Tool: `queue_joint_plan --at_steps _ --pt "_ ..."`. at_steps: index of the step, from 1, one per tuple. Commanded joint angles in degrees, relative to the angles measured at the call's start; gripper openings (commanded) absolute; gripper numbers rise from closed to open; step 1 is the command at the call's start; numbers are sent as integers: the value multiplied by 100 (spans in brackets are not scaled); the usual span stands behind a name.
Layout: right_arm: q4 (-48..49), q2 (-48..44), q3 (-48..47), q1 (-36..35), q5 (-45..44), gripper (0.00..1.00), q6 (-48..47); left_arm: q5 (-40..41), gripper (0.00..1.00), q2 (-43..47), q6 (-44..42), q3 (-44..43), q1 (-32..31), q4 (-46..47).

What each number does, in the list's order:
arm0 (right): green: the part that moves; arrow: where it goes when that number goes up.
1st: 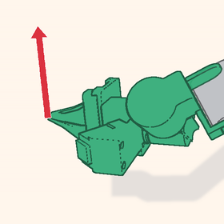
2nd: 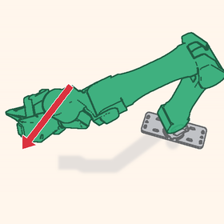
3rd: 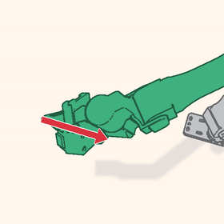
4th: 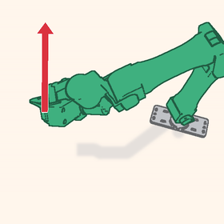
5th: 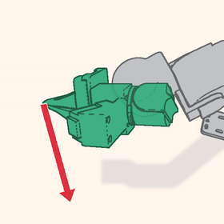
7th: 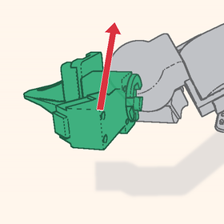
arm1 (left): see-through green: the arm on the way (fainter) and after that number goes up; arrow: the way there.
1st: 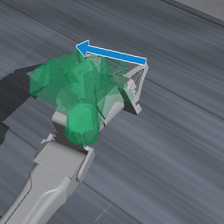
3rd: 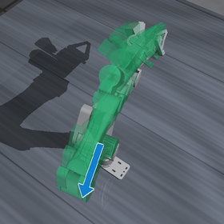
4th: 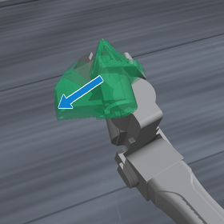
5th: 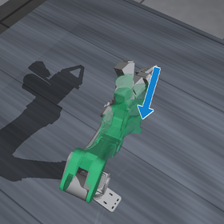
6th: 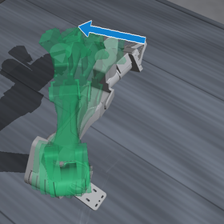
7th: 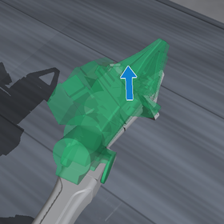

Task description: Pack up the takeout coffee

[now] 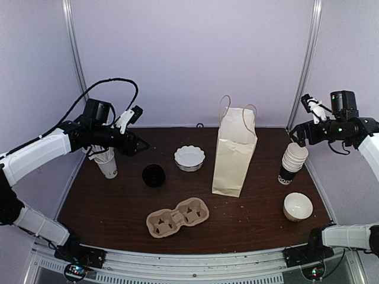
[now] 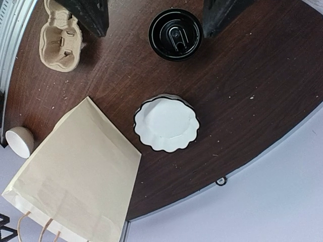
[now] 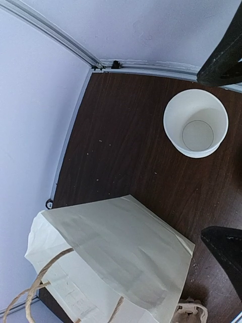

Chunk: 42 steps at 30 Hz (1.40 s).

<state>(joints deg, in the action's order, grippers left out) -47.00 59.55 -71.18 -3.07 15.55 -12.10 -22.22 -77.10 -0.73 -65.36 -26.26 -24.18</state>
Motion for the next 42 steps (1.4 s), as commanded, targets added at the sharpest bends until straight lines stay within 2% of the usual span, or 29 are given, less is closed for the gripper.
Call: queue_joint_plan --at_steps 1,4,8,10,14,20,24,27,32,37,42 --pt "-331 -91 20 54 511 100 -453 -391 67 -60 -124 -50 -35 369" --pt "-888 -175 206 52 1303 98 -1481 -568 66 -119 -119 -91 -37 410" --pt "-1504 -248 484 22 2341 85 -2174 -697 64 -132 -152 -153 -103 392" --pt "-1650 -299 648 -250 2559 78 -2395 -654 64 -165 -276 -234 -217 299" --pt "-1739 -153 861 -1304 2191 56 -2875 -548 63 -423 -366 -455 -457 65" --pt "-2044 621 667 -3014 1239 23 -3475 -445 63 -600 -335 -312 -494 199" --pt "-1302 1076 529 -3693 647 2 -3152 -401 63 -619 -296 -308 -493 237" --pt "-706 1566 335 -4039 131 0 -2831 -401 62 -597 -274 -293 -494 247" --pt "-120 2318 -80 -4080 -529 0 -2270 -506 62 -584 -246 -297 -492 250" --pt "421 2578 -76 -3907 -1484 0 -2186 -574 62 -498 -261 -365 -493 186" --pt "534 2750 -193 -3609 -1755 0 -2211 -893 62 -329 -90 -302 -494 177"
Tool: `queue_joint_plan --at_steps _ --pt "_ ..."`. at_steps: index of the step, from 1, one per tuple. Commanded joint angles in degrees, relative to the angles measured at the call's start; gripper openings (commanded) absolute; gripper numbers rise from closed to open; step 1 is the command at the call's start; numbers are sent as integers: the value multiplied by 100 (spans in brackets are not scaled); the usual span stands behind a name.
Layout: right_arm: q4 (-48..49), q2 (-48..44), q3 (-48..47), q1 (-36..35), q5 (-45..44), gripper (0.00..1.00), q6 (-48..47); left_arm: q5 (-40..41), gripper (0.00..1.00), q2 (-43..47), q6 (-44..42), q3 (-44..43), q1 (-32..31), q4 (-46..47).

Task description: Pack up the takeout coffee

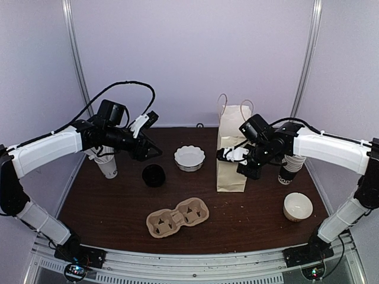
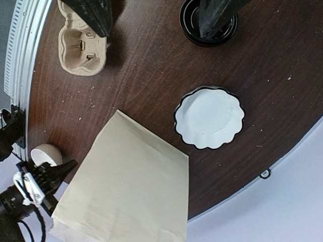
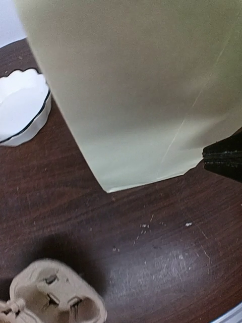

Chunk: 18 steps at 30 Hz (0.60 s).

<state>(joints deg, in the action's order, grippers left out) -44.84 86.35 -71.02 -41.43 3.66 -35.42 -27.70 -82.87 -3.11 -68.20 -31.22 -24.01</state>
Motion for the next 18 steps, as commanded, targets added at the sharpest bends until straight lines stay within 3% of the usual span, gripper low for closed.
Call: queue_joint_plan --at_steps 1,5,7,11,13,18 --pt "199 70 -267 250 -473 0 78 -378 62 282 177 21 2 190" --pt "-26 -66 -345 266 -306 0 30 -366 62 315 181 13 -7 182" --pt "-375 -219 -308 303 187 6 -198 -455 62 343 254 23 -13 179" --pt "-1619 -677 -298 380 1388 25 -790 -368 62 269 165 -11 -133 49" --pt "-2162 -822 -346 435 1472 34 -956 -321 62 165 82 -123 -191 -170" --pt "-2617 -1247 -555 1699 2314 46 -959 -409 63 -107 -140 -318 -570 -717"
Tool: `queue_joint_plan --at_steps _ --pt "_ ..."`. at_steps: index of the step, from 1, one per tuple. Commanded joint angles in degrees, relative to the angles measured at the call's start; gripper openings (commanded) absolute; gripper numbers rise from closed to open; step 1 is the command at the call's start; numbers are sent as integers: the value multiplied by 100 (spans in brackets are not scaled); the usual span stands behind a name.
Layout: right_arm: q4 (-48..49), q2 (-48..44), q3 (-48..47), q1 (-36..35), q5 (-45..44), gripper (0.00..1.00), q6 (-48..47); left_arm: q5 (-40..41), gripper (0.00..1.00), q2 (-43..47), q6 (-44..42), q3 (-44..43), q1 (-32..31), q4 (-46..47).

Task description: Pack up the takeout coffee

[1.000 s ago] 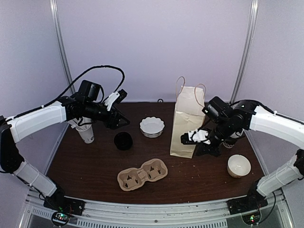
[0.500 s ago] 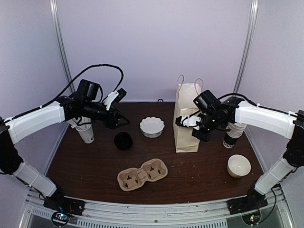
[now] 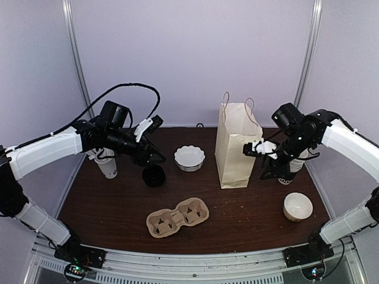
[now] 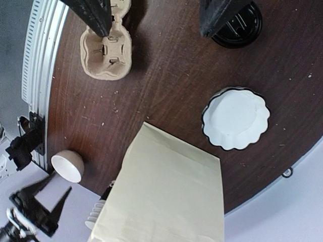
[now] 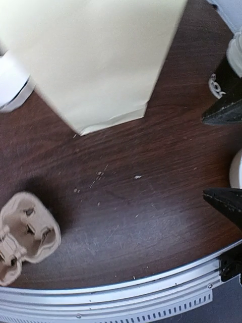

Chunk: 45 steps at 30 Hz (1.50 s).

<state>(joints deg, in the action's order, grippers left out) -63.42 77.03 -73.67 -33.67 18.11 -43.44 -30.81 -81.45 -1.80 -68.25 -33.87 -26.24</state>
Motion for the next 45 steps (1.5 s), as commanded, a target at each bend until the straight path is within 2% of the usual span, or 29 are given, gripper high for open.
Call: queue_joint_plan --at_steps 1,3,7,9,12,13,15,16,21,32,45 --pt "-822 -377 -351 1203 931 48 -167 -16 64 -394 -396 -455 -456 -763" --pt "-930 -503 -463 1672 932 52 -171 187 64 -664 -546 -643 -778 -1188" --pt "-679 -635 -665 2666 596 59 247 296 68 -1176 -546 -759 -1067 -1432" --pt "-632 -490 -870 3140 412 58 449 341 69 -1419 -595 -916 -1230 -1614" --pt "-764 -241 -1062 3532 -29 51 499 485 71 -1601 -552 -958 -1411 -1639" --pt "-803 -189 -1048 3549 -180 49 454 557 71 -1647 -498 -961 -1457 -1643" --pt "-825 -99 -1039 3552 -411 46 428 718 81 -1732 -471 -970 -1526 -1671" --pt "-777 -41 -1036 3552 -516 46 478 764 82 -1768 -462 -967 -1549 -1681" --pt "-746 333 -1192 3552 -828 42 543 792 81 -1850 -468 -982 -1553 -1683" --pt "-1081 1095 -1585 3525 -500 31 389 952 81 -1877 -545 -998 -1551 -1676" --pt "-1140 1345 -1572 3411 -401 25 362 1043 80 -1892 -611 -989 -1553 -1677"
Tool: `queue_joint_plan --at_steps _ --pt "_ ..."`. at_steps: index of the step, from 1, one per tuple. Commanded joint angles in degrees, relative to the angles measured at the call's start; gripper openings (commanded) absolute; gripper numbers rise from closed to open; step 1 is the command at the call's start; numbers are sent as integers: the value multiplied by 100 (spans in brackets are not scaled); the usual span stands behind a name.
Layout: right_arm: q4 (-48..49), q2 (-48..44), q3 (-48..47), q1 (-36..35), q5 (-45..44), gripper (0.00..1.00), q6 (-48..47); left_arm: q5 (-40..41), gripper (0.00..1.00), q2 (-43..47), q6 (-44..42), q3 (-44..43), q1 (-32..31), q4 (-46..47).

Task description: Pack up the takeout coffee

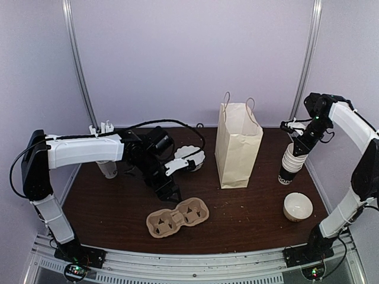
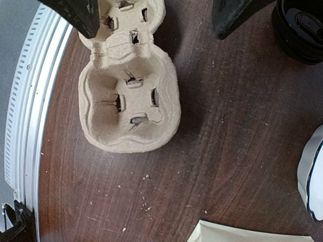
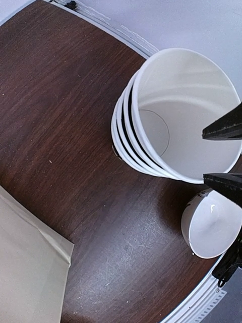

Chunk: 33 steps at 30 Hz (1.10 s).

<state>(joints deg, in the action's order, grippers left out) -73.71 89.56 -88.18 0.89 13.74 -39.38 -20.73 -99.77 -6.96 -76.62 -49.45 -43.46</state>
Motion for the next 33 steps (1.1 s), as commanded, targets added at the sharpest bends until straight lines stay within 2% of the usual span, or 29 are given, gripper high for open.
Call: queue_joint_plan --at_steps 1,11,21,28,33 --pt "-120 111 -120 -45 26 24 -48 39 80 -61 -94 -144 6 45" --pt "-396 -93 -407 -88 194 28 93 17 81 -17 -112 -119 10 43" --pt "-127 19 60 -300 -254 24 270 24 80 18 -120 -109 6 48" --pt "-174 58 61 -425 -472 13 250 31 80 19 -129 -116 6 42" --pt "-105 42 75 -466 -587 9 335 12 80 27 -123 -108 6 44"
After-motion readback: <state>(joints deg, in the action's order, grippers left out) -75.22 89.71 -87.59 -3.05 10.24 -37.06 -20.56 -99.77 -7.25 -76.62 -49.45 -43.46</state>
